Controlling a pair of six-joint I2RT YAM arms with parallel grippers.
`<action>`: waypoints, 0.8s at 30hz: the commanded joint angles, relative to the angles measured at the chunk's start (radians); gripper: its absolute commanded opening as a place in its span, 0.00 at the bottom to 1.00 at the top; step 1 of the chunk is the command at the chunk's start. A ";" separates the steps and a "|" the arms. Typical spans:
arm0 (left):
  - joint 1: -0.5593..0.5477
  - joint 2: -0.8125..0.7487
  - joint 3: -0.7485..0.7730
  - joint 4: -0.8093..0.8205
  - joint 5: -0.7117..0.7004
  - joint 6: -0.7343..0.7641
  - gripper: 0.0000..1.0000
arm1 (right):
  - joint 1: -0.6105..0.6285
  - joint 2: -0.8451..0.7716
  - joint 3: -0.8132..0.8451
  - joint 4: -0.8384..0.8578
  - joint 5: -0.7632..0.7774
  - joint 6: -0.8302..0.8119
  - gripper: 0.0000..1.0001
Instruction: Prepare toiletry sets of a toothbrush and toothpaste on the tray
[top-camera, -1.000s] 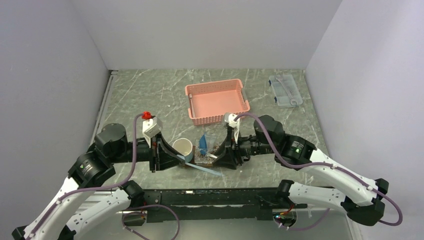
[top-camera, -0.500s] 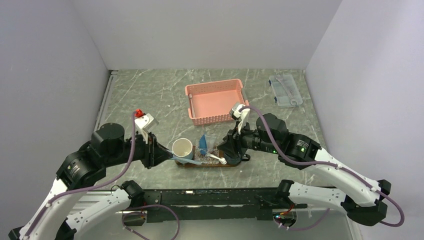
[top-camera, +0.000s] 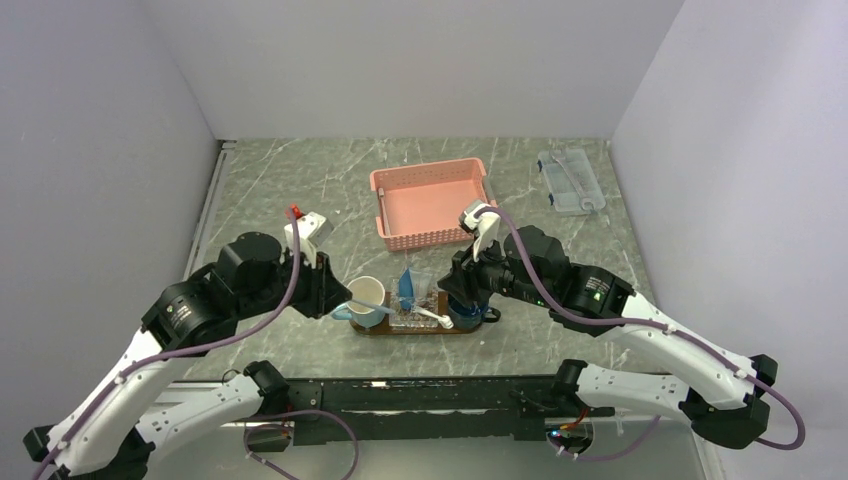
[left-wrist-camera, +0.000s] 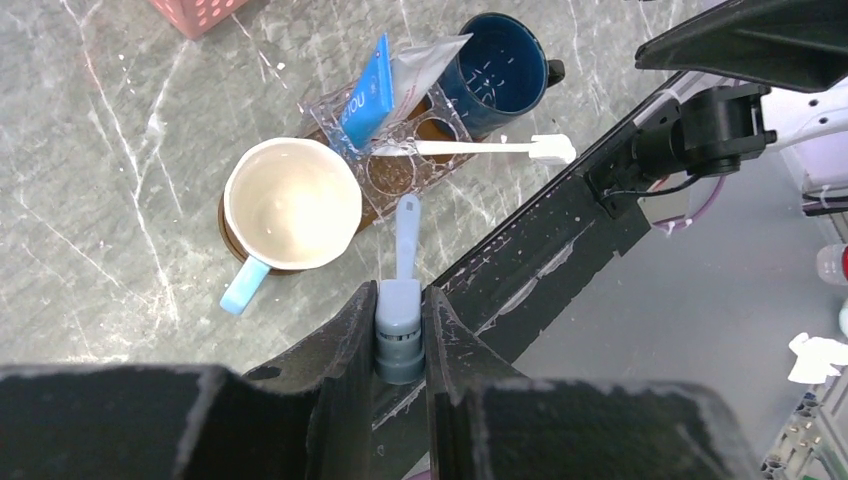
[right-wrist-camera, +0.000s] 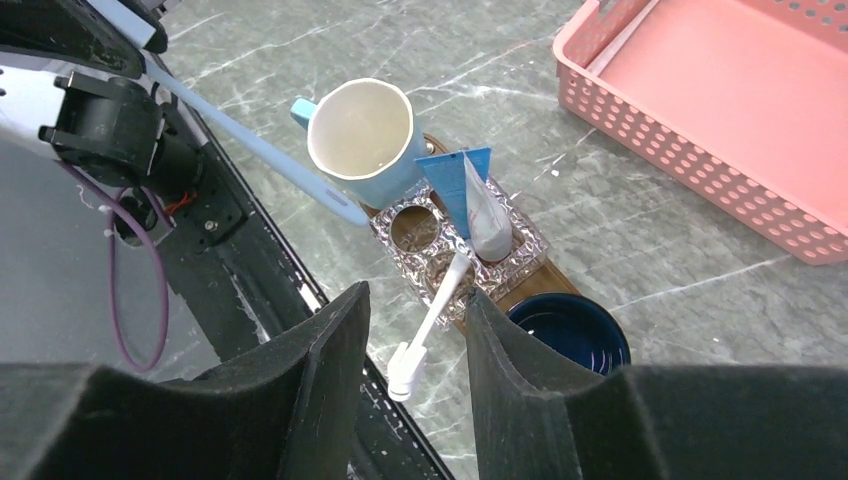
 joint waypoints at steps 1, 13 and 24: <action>-0.107 0.027 0.036 0.050 -0.144 -0.072 0.00 | 0.000 -0.009 0.010 0.015 0.035 0.009 0.42; -0.330 0.139 0.092 0.026 -0.443 -0.147 0.00 | 0.001 -0.017 -0.010 0.015 0.036 0.019 0.41; -0.389 0.188 0.091 0.069 -0.506 -0.142 0.00 | 0.000 -0.023 -0.026 0.016 0.037 0.023 0.40</action>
